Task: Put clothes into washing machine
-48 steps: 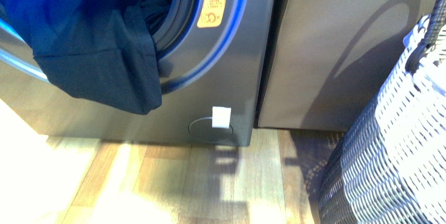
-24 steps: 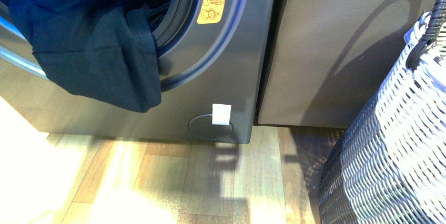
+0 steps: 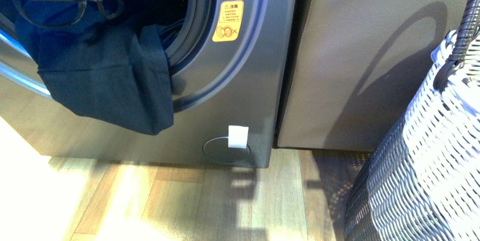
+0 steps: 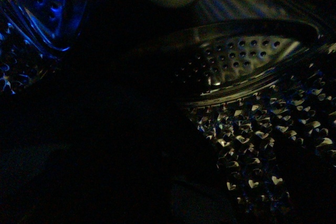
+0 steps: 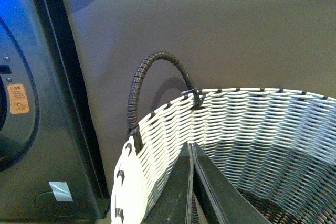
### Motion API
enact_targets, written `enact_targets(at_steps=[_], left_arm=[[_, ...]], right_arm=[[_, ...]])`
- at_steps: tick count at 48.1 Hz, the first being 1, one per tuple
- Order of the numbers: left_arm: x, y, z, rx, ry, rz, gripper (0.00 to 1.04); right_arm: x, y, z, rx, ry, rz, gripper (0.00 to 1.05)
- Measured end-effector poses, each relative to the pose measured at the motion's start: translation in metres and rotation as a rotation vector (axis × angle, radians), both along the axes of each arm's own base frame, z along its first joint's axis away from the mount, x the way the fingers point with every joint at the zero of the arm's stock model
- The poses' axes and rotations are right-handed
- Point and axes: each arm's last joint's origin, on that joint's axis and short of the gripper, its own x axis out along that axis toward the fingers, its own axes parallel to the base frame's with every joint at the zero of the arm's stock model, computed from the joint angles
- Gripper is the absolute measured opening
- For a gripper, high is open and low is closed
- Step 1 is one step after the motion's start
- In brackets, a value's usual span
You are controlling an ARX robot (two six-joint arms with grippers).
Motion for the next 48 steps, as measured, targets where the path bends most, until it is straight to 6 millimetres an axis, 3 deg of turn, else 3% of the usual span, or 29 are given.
enact_targets(at_steps=[11, 48], left_arm=[[-0.029, -0.001, 0.001, -0.009, -0.008, -0.011, 0.98], [-0.096, -0.005, 0.01, -0.014, -0.02, -0.066, 0.98]], right_arm=[[0.0, 0.0, 0.0, 0.0, 0.0, 0.0, 0.02], [0.0, 0.0, 0.0, 0.0, 0.0, 0.0, 0.02]])
